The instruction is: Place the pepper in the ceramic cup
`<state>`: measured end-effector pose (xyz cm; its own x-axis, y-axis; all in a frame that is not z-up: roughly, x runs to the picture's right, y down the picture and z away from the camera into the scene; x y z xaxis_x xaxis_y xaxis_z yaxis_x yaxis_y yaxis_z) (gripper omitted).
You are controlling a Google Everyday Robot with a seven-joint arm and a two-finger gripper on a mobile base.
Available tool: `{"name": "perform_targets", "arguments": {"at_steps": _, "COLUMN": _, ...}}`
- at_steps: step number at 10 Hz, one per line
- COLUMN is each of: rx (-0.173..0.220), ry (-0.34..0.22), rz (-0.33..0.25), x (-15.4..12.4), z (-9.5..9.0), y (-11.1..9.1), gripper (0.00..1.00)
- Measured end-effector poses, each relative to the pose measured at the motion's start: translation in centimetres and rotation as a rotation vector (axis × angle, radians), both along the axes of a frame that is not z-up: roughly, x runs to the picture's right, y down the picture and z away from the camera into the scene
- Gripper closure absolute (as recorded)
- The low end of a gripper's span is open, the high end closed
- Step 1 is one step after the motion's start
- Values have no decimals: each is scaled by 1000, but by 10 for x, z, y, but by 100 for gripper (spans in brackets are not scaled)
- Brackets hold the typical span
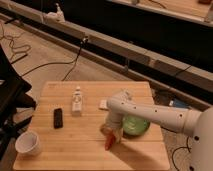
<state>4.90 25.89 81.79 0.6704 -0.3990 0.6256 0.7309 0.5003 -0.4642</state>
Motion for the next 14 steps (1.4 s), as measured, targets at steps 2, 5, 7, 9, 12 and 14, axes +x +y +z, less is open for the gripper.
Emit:
{"name": "perform_targets", "arguments": {"at_steps": 2, "rx": 25, "ry": 13, "rz": -10, "x": 6, "z": -4, "y": -7, "gripper": 96}}
{"name": "perform_targets", "arguments": {"at_steps": 5, "rx": 74, "ry": 5, "rz": -9, "x": 1, "z": -16, "y": -32, "gripper": 100}}
{"name": "perform_targets", "arguments": {"at_steps": 7, "rx": 108, "ry": -25, "rz": -5, "x": -11, "z": -21, "y": -52, "gripper": 100}}
{"name": "perform_targets", "arguments": {"at_steps": 9, "rx": 175, "ry": -67, "rz": 62, "x": -34, "z": -23, "y": -96, "gripper": 100}}
{"name": "perform_targets", "arguments": {"at_steps": 12, "rx": 250, "ry": -132, "rz": 123, "x": -76, "z": -22, "y": -158, "gripper": 100}}
{"name": "perform_targets", "arguments": {"at_steps": 14, "rx": 300, "ry": -223, "rz": 106, "x": -127, "z": -28, "y": -197, "gripper": 100}}
